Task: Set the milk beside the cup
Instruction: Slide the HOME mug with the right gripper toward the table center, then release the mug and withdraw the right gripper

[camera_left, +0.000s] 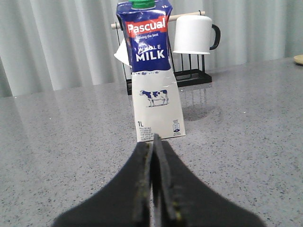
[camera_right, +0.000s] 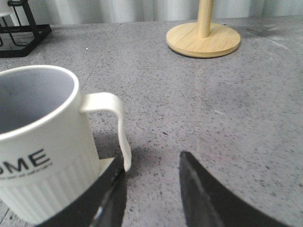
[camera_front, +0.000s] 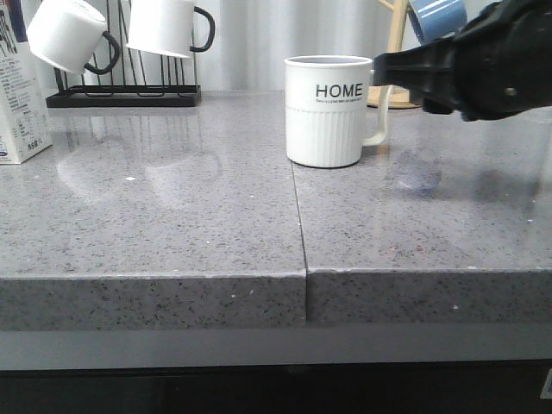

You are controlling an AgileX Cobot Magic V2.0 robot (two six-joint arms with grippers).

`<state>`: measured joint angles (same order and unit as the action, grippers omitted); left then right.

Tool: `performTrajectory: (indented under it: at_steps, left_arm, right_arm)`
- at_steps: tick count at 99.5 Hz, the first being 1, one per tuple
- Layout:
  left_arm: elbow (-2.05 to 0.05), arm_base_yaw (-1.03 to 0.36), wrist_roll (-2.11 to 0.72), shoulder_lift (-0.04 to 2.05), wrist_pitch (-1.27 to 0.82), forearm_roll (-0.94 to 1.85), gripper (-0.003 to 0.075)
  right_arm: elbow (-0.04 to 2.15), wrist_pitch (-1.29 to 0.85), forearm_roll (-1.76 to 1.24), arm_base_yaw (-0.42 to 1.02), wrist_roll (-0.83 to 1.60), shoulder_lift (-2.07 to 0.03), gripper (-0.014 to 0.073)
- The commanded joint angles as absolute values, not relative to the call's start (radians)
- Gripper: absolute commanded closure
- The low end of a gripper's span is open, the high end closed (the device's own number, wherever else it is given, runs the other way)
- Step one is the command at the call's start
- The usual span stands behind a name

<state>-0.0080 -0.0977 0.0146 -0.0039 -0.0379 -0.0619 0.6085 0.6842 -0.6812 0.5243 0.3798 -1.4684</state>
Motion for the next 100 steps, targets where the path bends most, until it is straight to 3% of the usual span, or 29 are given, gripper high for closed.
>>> performTrajectory:
  at_steps: [1,12,35,59,81,100]
  left_arm:
    - [0.043,-0.099,0.021,-0.037,0.041,-0.053,0.0741]
    - [0.043,-0.099,0.021,-0.037,0.041,-0.053,0.0741]
    - [0.043,-0.099,0.021,-0.037,0.041,-0.053,0.0741]
    - [0.043,-0.099,0.021,-0.037,0.041,-0.053,0.0741]
    - [0.043,-0.099,0.021,-0.037,0.041,-0.053,0.0741]
    - [0.043,-0.099,0.021,-0.037,0.041,-0.053,0.0741]
  right_arm:
    - [0.592,0.746,-0.655,0.520,0.384,-1.370,0.0296]
    - [0.555,0.688,-0.617,0.480,0.384,-1.273,0.0296]
    - [0.542,0.352,-0.432,0.286,0.370,-1.028,0.0298]
    - [0.542,0.127,-0.119,0.070,0.045,-0.788,0.0298]
    - [0.516,-0.112,0.116,0.013,-0.115,-0.590,0.0298]
    - [0.379,-0.109,0.111,0.015,-0.125,-0.393,0.0299]
